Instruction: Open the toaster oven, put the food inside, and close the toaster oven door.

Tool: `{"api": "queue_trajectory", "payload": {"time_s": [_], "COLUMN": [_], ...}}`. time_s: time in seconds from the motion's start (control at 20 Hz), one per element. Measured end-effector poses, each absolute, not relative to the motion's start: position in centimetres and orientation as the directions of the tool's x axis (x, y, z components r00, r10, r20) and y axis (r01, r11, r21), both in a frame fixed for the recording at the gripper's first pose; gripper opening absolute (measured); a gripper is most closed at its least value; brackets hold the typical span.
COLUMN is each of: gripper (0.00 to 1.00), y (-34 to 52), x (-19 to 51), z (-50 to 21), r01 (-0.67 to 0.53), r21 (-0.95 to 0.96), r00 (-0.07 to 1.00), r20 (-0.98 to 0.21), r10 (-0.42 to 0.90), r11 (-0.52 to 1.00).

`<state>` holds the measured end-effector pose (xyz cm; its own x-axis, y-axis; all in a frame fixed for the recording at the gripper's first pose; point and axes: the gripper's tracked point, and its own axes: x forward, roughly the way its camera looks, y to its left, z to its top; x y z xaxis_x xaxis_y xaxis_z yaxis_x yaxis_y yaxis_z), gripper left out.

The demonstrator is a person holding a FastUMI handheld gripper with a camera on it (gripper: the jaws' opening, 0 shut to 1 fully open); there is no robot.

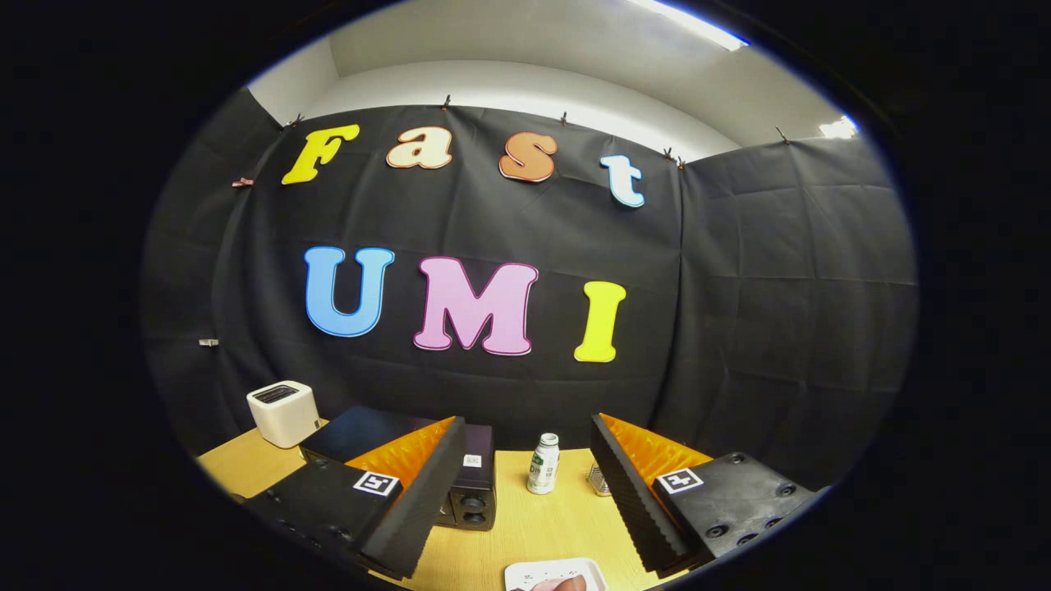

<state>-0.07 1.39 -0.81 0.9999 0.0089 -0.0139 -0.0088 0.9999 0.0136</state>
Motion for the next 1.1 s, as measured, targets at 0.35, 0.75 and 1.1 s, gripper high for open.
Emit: {"api": "queue_trajectory", "payload": {"time_s": [0.35, 0.75, 1.1], "gripper": [0.98, 0.98, 0.98], "y": [5.0, 12.4, 17.7], "x": [0.7, 2.4, 4.8], "z": [-1.7, -7.1, -13.7], "r01": [-0.037, -0.082, -0.084], "r21": [0.055, 0.134, 0.121], "r00": [0.998, 0.983, 0.959], "r20": [-0.039, -0.153, -0.26], "r10": [0.04, 0.102, 0.113], "r11": [0.998, 0.988, 0.989]}}
